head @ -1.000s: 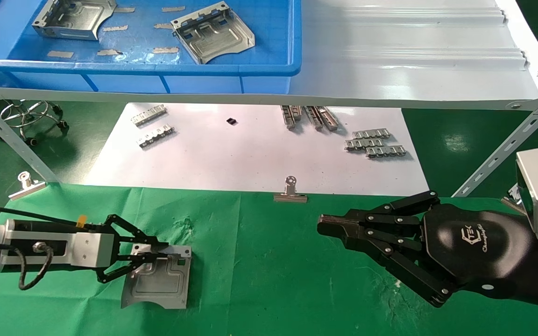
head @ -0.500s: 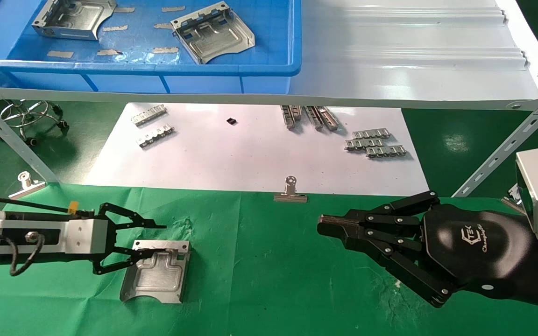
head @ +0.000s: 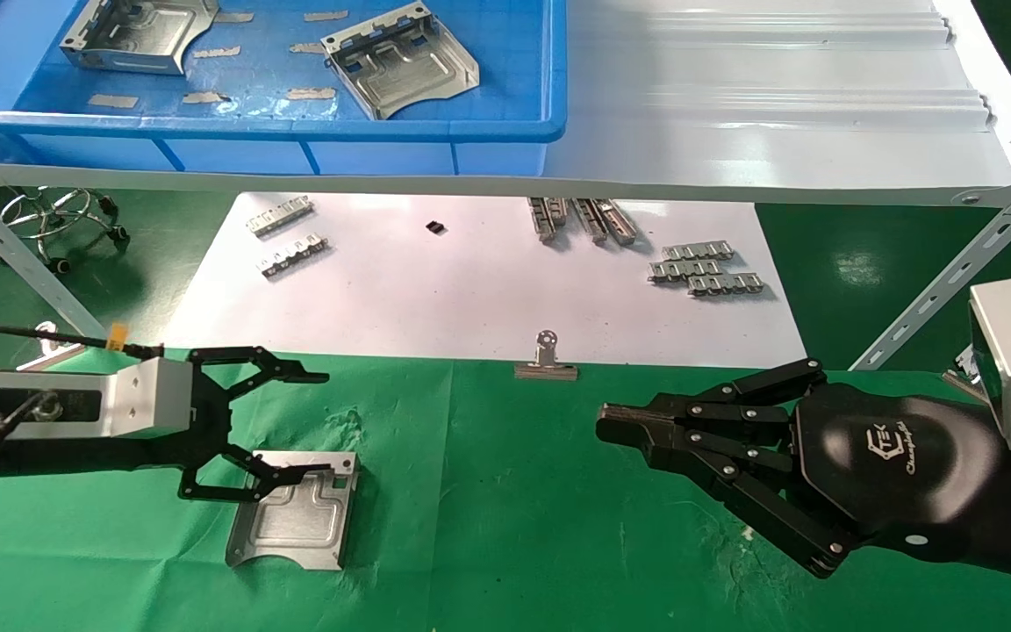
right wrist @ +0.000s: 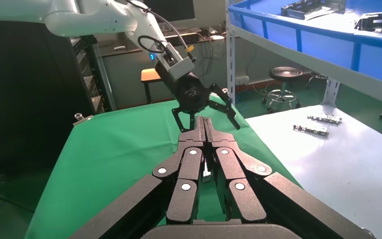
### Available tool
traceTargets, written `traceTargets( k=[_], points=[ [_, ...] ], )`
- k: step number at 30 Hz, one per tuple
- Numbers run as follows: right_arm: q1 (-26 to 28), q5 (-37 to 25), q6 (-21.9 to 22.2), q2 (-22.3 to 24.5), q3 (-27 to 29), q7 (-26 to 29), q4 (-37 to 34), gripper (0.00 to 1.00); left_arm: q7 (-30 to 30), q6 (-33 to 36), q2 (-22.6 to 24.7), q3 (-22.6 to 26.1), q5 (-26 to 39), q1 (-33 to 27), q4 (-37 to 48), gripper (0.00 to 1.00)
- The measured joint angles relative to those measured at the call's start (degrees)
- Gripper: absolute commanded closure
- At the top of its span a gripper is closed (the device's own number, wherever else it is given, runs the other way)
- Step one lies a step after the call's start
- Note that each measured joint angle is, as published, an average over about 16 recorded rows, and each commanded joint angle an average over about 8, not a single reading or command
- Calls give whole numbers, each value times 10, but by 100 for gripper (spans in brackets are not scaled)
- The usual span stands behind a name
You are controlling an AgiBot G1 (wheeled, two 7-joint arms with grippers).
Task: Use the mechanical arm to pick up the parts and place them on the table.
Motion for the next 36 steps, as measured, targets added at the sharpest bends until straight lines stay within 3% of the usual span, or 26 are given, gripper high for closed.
traceTargets(
  k=[36],
  points=[
    [0,0,0,0,0,0,0,0,-350,-37,-102,-196,-132,213,-408,0]
  ],
)
